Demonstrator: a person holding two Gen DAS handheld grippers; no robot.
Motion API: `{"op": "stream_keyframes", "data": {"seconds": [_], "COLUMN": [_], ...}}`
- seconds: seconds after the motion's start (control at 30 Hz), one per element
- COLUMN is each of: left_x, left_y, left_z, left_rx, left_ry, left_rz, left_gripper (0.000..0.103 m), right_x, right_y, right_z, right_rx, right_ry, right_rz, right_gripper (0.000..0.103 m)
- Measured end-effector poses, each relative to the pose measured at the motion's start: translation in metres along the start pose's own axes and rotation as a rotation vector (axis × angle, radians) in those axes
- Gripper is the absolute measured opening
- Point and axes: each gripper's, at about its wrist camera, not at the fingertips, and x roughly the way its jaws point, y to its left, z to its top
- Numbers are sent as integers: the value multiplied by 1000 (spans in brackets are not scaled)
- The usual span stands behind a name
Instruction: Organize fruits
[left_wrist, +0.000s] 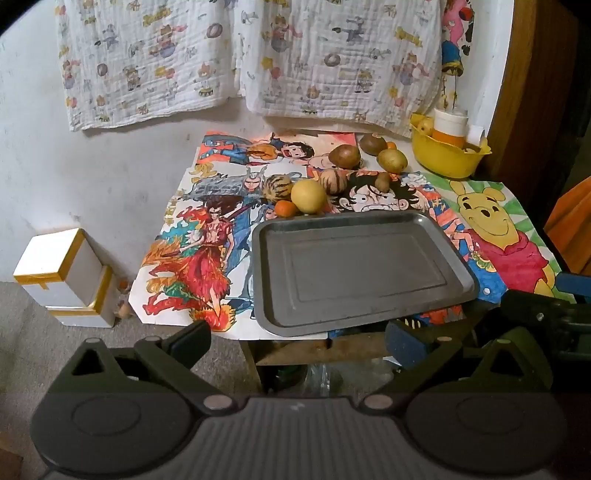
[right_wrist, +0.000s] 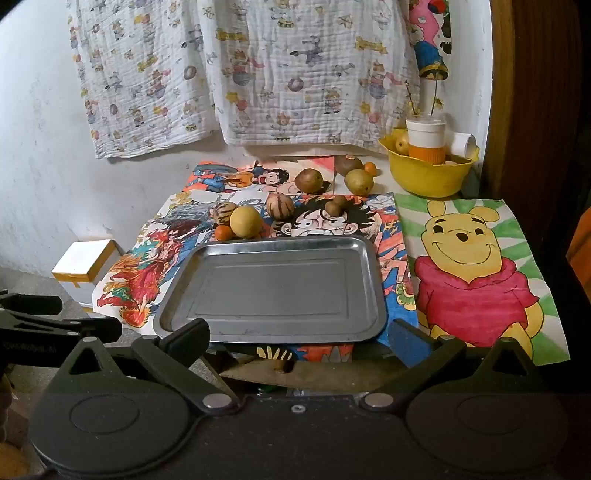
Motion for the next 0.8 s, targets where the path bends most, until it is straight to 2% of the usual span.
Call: {"op": "stream_keyframes", "data": {"seconds": [0.8], "left_x": [2], "left_y": [-1], "left_z": [-2], "left_rx": [2], "left_ry": [18], "left_rz": [-5], "left_gripper": [102], "right_x": [0], "right_y": [-5], "right_z": [1], "right_rx": [4], "right_ry": [0], "right_rz": [2], "right_gripper": [103]}}
